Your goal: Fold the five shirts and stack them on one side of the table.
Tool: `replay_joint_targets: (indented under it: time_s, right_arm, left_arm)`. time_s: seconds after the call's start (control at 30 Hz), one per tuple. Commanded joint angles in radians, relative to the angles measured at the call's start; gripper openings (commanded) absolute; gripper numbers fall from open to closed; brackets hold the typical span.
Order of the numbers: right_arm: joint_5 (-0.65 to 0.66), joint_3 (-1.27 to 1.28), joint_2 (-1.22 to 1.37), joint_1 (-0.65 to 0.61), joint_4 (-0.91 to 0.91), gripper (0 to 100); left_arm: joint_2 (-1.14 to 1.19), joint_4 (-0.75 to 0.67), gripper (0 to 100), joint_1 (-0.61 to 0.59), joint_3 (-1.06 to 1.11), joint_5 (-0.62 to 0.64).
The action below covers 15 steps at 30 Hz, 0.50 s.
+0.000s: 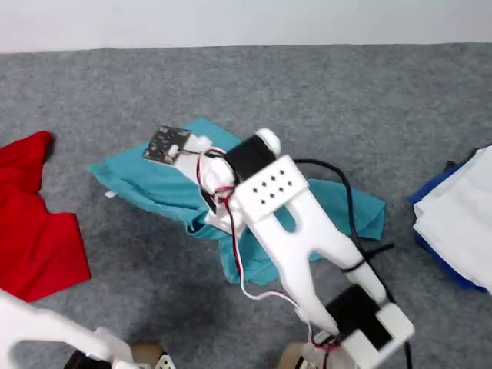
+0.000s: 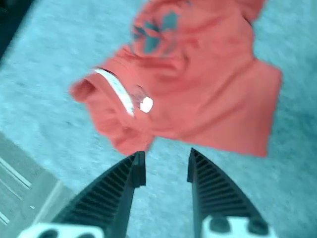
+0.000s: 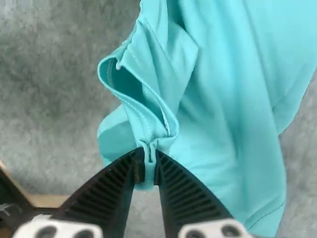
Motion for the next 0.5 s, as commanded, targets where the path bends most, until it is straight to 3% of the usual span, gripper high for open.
replay_joint_targets:
  time_s: [0.0,0.2,0.47]
  right_arm:
    - [-0.037,0.055,-0.133,0.028,0.038,1.0]
    - [-0.049,0.203,-0.231,0.11,0.038,1.0]
    - [-0.049,0.33,-0.351,0.156,0.036,1.0]
  left_arm:
    - [-0.023,0.018,14,0.061,0.074,-0.003]
    - [-0.023,0.018,14,0.215,0.17,0.0]
    - [-0.015,-0.008,8,0.525,0.274,0.0]
